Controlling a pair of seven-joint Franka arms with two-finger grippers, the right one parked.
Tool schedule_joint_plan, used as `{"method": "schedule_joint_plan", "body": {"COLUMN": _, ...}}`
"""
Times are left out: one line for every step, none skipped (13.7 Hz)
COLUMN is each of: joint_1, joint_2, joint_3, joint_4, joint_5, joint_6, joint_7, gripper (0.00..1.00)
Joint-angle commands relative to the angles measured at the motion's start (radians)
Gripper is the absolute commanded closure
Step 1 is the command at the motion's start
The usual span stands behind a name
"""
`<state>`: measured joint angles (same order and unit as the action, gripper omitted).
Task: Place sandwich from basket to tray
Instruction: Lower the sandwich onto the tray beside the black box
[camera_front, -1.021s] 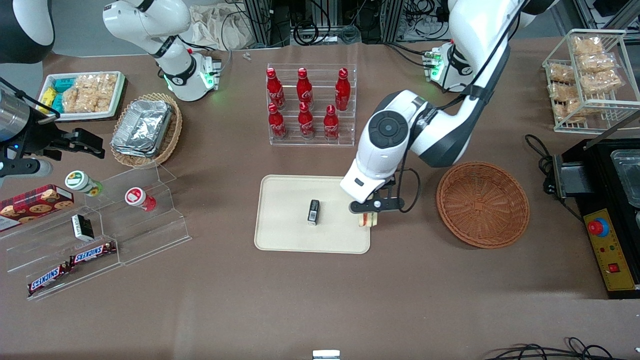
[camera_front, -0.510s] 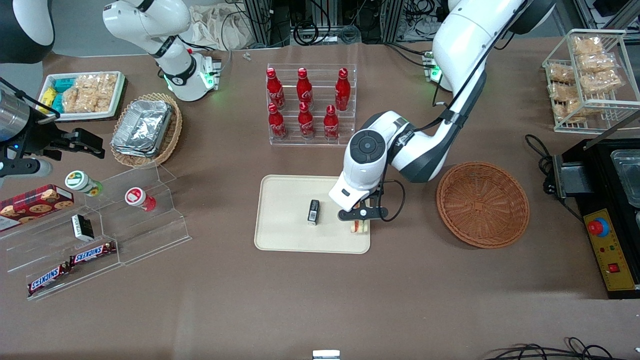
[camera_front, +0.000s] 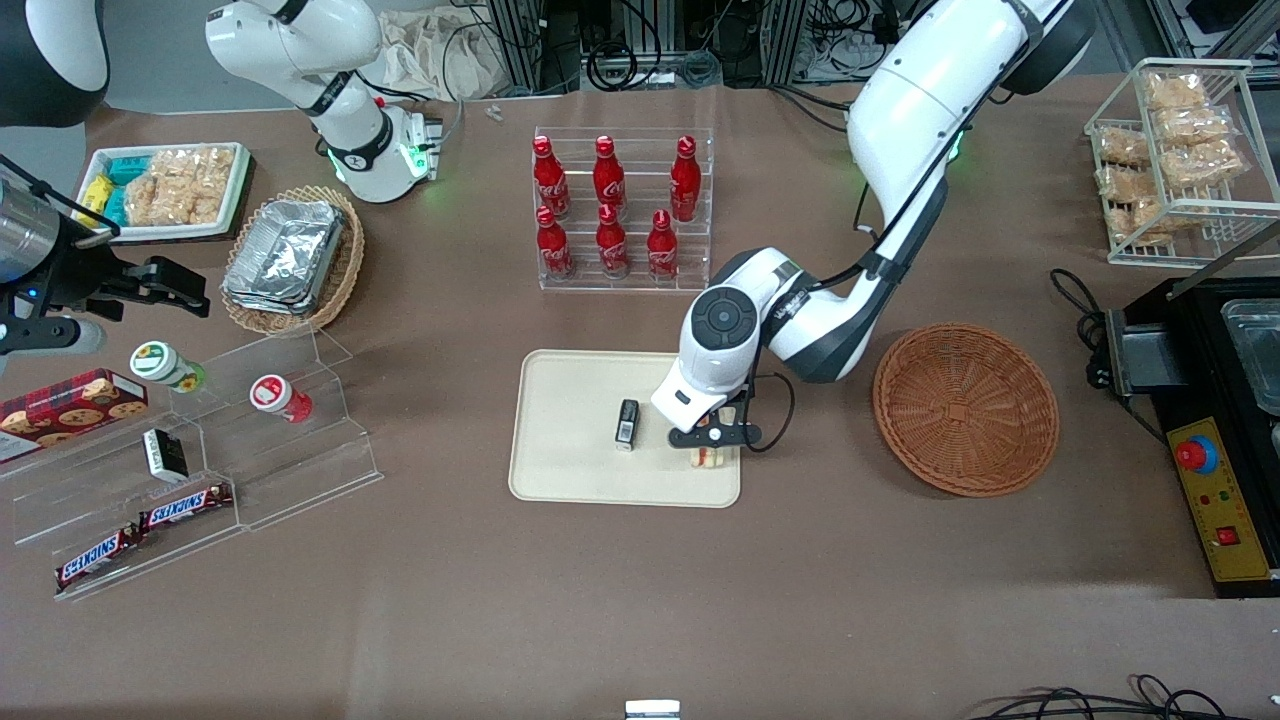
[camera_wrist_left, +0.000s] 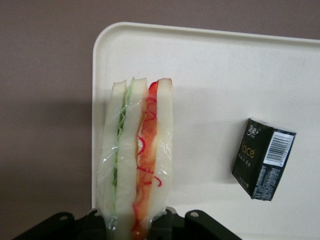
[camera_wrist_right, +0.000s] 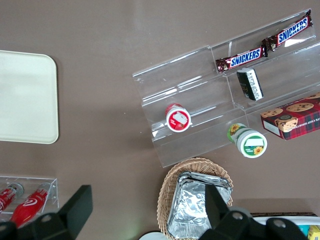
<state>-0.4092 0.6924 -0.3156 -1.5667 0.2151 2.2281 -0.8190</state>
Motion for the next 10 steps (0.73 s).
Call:
{"method": "schedule_joint_plan", "body": {"joint_1": -0.011, "joint_2": 0.004, "joint_3": 0.010, "joint_4": -0.024, "joint_5": 0.030, "joint_6": 0.039, "joint_7": -0.011, "gripper": 1.00}}
{"method": "schedule_joint_plan", "body": {"joint_1": -0.010, "joint_2": 0.012, "joint_3": 0.010, "joint_4": -0.029, "joint_5": 0.058, "joint_6": 0.039, "joint_7": -0.012, "gripper": 1.00}}
{"method": "schedule_joint_plan", "body": {"joint_1": -0.007, "joint_2": 0.016, "joint_3": 0.010, "joint_4": -0.033, "joint_5": 0.076, "joint_6": 0.041, "joint_7": -0.014, "gripper": 1.00}}
{"method": "schedule_joint_plan", "body": {"joint_1": -0.005, "joint_2": 0.018, "joint_3": 0.010, "joint_4": -0.036, "joint_5": 0.081, "joint_6": 0.041, "joint_7": -0.014, "gripper": 1.00}}
{"method": "schedule_joint_plan", "body": {"joint_1": -0.005, "joint_2": 0.018, "joint_3": 0.010, "joint_4": -0.038, "joint_5": 0.082, "joint_6": 0.041, "joint_7": -0.012, "gripper": 1.00}}
{"method": "schedule_joint_plan", "body": {"joint_1": -0.003, "joint_2": 0.018, "joint_3": 0.010, "joint_4": -0.038, "joint_5": 0.089, "joint_6": 0.041, "joint_7": -0.012, "gripper": 1.00}}
{"method": "schedule_joint_plan", "body": {"joint_1": -0.003, "joint_2": 0.021, "joint_3": 0.010, "joint_4": -0.038, "joint_5": 0.093, "joint_6": 0.041, "joint_7": -0.012, "gripper": 1.00}}
{"method": "schedule_joint_plan", "body": {"joint_1": -0.003, "joint_2": 0.030, "joint_3": 0.010, "joint_4": -0.038, "joint_5": 0.093, "joint_6": 0.042, "joint_7": -0.012, "gripper": 1.00}}
{"method": "schedule_joint_plan", "body": {"joint_1": -0.003, "joint_2": 0.033, "joint_3": 0.010, "joint_4": -0.036, "joint_5": 0.095, "joint_6": 0.047, "joint_7": -0.012, "gripper": 1.00}}
{"method": "schedule_joint_plan", "body": {"joint_1": -0.003, "joint_2": 0.033, "joint_3": 0.010, "joint_4": -0.038, "joint_5": 0.095, "joint_6": 0.054, "joint_7": -0.012, "gripper": 0.94}}
